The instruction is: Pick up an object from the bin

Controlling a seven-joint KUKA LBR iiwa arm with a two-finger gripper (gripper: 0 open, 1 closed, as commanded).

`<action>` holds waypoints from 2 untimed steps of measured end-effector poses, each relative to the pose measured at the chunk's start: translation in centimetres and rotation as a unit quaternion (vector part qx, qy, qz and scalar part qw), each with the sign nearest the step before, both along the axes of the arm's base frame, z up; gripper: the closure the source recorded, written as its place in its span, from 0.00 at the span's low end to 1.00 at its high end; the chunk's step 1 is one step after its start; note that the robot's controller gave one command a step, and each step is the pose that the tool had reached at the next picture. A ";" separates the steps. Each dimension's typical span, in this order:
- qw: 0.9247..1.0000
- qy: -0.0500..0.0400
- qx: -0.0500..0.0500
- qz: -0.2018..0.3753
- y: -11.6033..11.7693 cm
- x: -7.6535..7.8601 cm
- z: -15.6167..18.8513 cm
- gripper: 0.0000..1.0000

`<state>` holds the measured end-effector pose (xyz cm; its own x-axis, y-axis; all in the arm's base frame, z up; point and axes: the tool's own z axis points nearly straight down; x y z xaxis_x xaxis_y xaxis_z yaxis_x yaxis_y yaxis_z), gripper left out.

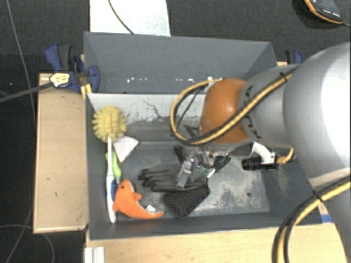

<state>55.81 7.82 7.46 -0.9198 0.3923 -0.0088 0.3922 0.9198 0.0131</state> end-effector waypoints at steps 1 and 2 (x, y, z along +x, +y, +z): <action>0.995 -0.003 -0.001 0.097 6.1 1.0 0.6 1.00; 0.995 -0.003 -0.001 0.096 6.1 1.0 0.6 1.00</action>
Offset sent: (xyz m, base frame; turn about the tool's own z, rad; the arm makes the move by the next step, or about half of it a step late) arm 0.0000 0.0000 0.0000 0.0000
